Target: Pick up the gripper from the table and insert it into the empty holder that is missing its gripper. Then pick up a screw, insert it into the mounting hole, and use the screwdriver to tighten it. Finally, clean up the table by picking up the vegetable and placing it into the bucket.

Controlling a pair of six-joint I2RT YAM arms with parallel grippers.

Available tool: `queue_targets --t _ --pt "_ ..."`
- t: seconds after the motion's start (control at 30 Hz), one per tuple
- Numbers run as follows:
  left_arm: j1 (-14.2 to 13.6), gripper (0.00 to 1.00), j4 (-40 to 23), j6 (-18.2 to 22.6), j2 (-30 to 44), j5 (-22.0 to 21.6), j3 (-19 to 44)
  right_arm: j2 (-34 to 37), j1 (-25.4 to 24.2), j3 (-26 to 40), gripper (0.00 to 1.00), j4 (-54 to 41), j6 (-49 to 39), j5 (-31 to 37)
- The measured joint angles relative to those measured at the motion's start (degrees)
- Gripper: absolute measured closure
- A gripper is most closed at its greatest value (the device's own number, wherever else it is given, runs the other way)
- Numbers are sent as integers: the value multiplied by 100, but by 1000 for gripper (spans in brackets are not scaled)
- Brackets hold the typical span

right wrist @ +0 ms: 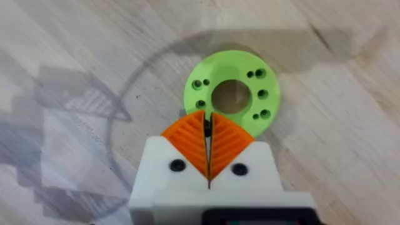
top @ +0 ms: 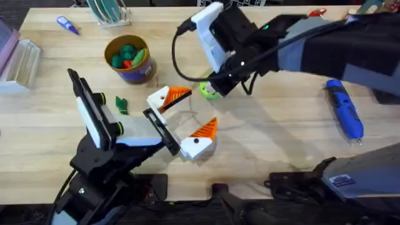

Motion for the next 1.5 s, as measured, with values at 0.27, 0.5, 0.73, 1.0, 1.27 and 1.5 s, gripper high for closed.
queue_targets --t 0.27,0.5,0.73,1.0,1.27,1.5 --pt "0 15 0 1 0 0 0 -91 -17 905 995 -1022 0 17" --pt "0 15 0 -1 0 0 0 -91 -17 2011 995 -2001 -4 17" --pt "0 15 0 0 0 0 0 -91 3 3092 995 -2806 -18 -197" --pt "0 15 0 1 0 2 0 -94 518 3729 995 -2941 -42 -995" --pt "0 14 0 1 0 0 0 -102 1264 3731 995 -2843 -18 -1239" --pt "0 14 0 1 0 2 0 -77 1540 3734 995 -2816 -15 -1257"
